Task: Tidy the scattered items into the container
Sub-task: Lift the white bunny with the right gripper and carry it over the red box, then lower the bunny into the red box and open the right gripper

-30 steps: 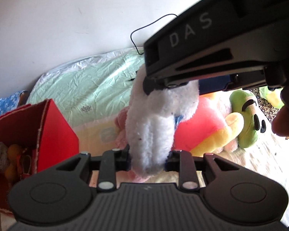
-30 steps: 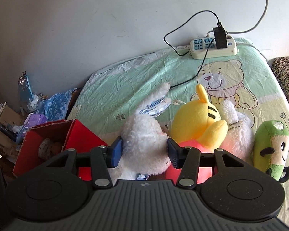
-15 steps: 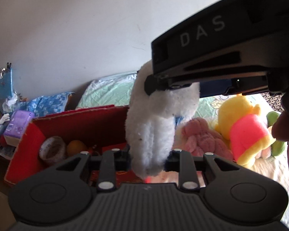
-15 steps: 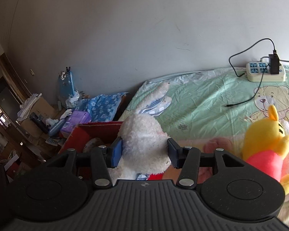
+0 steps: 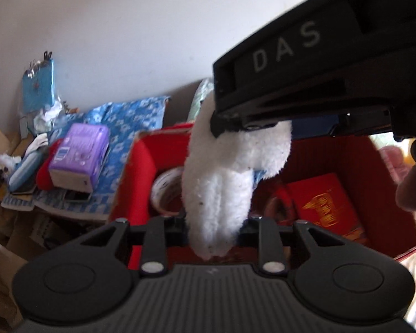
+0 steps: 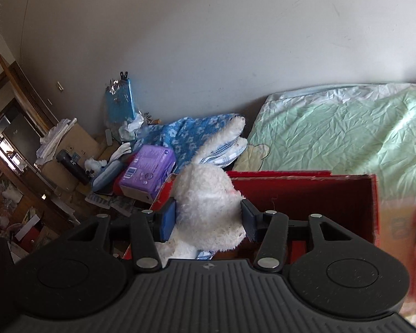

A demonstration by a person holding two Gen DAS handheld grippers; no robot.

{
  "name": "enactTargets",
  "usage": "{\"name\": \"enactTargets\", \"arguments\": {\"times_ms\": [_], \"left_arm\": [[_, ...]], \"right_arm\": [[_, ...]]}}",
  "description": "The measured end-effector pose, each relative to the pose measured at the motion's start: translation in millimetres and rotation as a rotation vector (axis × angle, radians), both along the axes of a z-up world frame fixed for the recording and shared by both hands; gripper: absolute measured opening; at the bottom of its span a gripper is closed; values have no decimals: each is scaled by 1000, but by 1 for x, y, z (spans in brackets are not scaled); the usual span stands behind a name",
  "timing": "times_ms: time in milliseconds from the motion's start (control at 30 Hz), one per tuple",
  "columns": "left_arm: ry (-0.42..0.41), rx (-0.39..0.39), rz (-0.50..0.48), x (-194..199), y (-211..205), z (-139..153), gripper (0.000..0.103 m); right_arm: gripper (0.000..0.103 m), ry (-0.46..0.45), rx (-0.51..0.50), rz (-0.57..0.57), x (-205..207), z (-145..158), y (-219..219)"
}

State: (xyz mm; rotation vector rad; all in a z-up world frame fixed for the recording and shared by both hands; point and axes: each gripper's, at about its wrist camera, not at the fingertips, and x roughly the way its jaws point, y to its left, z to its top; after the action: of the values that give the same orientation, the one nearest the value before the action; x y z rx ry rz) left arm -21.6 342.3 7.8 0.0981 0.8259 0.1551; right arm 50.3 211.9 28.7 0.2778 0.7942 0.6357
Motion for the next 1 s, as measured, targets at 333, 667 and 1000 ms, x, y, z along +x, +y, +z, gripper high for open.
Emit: {"name": "enactTargets", "arguments": {"times_ms": [333,667,1000], "left_arm": [[120,-12,-27,4,35,-35,39],[111,-128,-73,-6,47,-34,48],[43,-148,-69,-18,51,-24,47]], "right_arm": [[52,171,-83,27,23,-37,52],[54,126,-178,159,23,-41,80],[58,151,-124,153,37,-50,82]]}}
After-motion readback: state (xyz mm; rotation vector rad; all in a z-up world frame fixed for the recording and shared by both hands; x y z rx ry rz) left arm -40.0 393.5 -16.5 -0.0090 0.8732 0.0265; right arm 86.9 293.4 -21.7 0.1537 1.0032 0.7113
